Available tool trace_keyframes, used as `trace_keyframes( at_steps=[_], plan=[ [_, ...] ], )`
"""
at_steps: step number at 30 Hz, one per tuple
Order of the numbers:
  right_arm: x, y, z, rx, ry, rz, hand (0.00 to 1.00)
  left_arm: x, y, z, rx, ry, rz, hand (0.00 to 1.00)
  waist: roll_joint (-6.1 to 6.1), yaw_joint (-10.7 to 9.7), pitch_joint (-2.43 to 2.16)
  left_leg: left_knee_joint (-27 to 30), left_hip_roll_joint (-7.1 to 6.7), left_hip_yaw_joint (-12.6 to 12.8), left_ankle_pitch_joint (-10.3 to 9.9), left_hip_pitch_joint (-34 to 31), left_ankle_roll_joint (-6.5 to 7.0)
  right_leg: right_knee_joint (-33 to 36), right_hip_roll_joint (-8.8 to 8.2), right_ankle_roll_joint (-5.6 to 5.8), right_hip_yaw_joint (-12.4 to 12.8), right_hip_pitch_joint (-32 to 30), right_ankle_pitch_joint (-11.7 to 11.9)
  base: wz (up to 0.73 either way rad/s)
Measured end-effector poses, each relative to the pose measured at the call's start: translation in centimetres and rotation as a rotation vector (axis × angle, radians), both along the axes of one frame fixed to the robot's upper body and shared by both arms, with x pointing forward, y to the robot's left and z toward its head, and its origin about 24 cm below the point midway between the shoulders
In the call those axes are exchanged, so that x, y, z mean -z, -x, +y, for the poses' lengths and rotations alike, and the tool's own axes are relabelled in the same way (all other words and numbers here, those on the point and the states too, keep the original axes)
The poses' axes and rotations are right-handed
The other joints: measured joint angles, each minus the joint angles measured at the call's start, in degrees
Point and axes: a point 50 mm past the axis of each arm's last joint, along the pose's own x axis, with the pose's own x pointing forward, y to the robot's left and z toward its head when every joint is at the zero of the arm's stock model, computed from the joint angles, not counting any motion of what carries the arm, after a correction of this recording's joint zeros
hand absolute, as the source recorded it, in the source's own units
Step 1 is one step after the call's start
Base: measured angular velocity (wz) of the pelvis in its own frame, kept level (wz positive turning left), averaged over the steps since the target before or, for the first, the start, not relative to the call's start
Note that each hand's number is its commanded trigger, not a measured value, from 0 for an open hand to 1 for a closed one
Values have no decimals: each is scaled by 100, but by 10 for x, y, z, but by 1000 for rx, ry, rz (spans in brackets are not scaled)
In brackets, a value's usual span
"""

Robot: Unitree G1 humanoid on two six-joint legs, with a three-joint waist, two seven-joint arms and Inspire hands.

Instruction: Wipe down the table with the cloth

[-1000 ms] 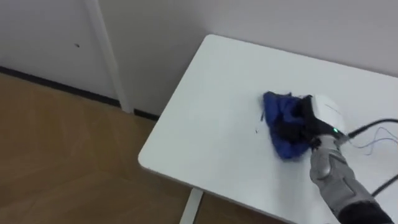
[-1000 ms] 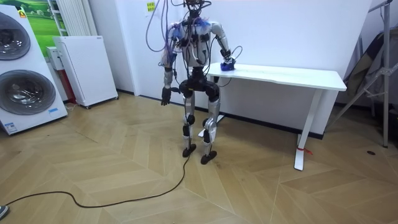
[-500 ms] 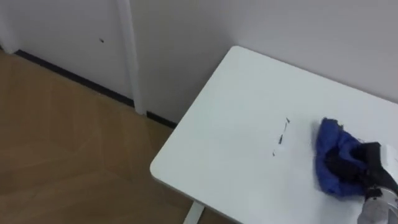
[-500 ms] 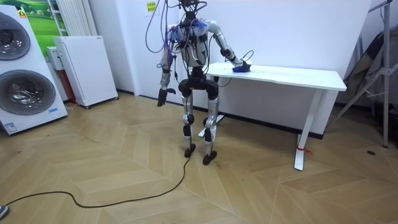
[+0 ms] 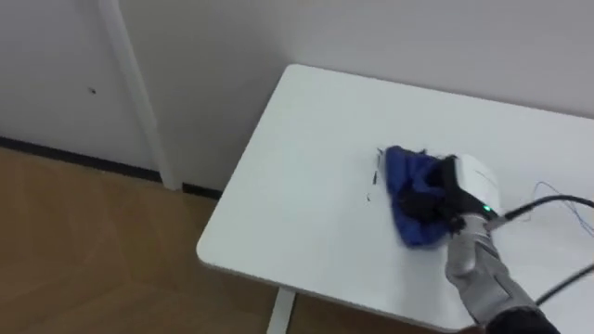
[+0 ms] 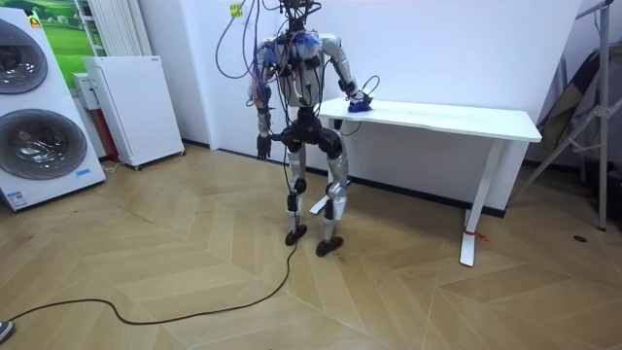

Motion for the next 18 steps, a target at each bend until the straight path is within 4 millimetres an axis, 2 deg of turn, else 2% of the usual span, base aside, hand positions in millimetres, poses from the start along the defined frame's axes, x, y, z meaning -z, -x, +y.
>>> trace_keyframes(
  at_steps=[1, 2, 3, 5, 6, 7, 8, 9, 10, 11, 12, 13, 15, 17, 18],
  plan=[
    [1, 0, -2, 8, -13, -7, 100, -4, -6, 7, 0, -14, -21, 0, -28, -10, 14, 113, 122, -113, -41, -110, -91, -241, -221, 18, 39, -22, 26, 35],
    [2, 2, -2, 10, -26, -26, 100, -8, -9, 16, 7, -36, -29, 0, -59, -59, 10, 160, 301, -277, -52, -244, -222, -629, -287, 42, 3, 37, 173, 42],
    [2, 2, -3, 13, -35, -38, 100, -10, -10, 22, 11, -47, -33, 0, -86, -67, 2, 168, 391, -377, -30, -317, -303, -828, -299, 58, -17, 53, 282, 56],
    [7, 11, -7, 39, -82, -60, 100, -20, -14, 42, 21, -105, -44, 0, -267, -237, -37, 127, 657, -822, 38, -492, -629, -1786, -224, 117, -230, 353, 840, 81],
    [9, 16, -11, 51, -95, -67, 100, -25, -15, 50, 22, -129, -46, 0, -331, -297, -42, 138, 785, -1009, 23, -508, -817, -2017, -105, 116, -340, 503, 1173, 78],
    [11, 19, -13, 60, -97, -69, 100, -27, -15, 54, 18, -142, -49, 0, -379, -310, -35, 129, 837, -1031, 14, -479, -925, -2008, -40, 204, -377, 541, 1388, 56],
    [15, 28, -20, 82, -89, -63, 100, -27, -11, 56, 0, -145, -47, 0, -337, -291, -70, 92, 1015, -1010, 28, -393, -1092, -1942, 115, 563, -512, 678, 1095, 27],
    [16, 31, -23, 89, -81, -62, 100, -25, -9, 54, -3, -139, -43, 0, -292, -296, -89, 31, 1142, -960, 68, -377, -1173, -1902, 217, 554, -571, 713, 960, 34],
    [16, 37, -31, 101, -58, -61, 100, -22, -6, 46, -10, -117, -39, 0, -192, -377, -113, -139, 1390, -773, 213, -292, -1339, -1718, 377, 429, -694, 712, 788, 34],
    [14, 40, -38, 104, -32, -70, 100, -17, -5, 38, -13, -90, -40, 0, -185, -383, -129, -344, 1533, -484, 434, -209, -1422, -1491, 421, 337, -730, 627, 586, 33],
    [13, 41, -40, 103, -25, -70, 100, -15, -3, 34, -15, -77, -37, 0, -177, -380, -127, -435, 1577, -379, 539, -175, -1451, -1384, 435, 289, -733, 588, 504, 21],
    [12, 40, -40, 100, -21, -74, 100, -11, -1, 26, -23, -53, -29, 0, -190, -366, -107, -535, 1621, -267, 738, -164, -1441, -1237, 456, 205, -731, 511, 349, 17],
    [8, 34, -30, 66, 2, -82, 100, -5, 1, 15, -30, -20, -17, 0, -241, -314, -90, -555, 1703, -177, 1024, -294, -1321, -1019, 562, 39, -704, 340, 124, 17],
    [4, 24, -18, 30, 26, -77, 100, -2, 2, 8, -37, -2, -15, 0, -282, -181, -64, -531, 1724, 53, 1074, -325, -1299, -947, 669, -52, -648, 218, 50, -6],
    [-1, 15, -8, -7, 55, -73, 100, -1, 3, 6, -40, 2, -7, 0, -295, -128, -38, -406, 1714, 100, 1042, -381, -1289, -991, 782, -85, -603, 185, 36, -18]
  ],
)
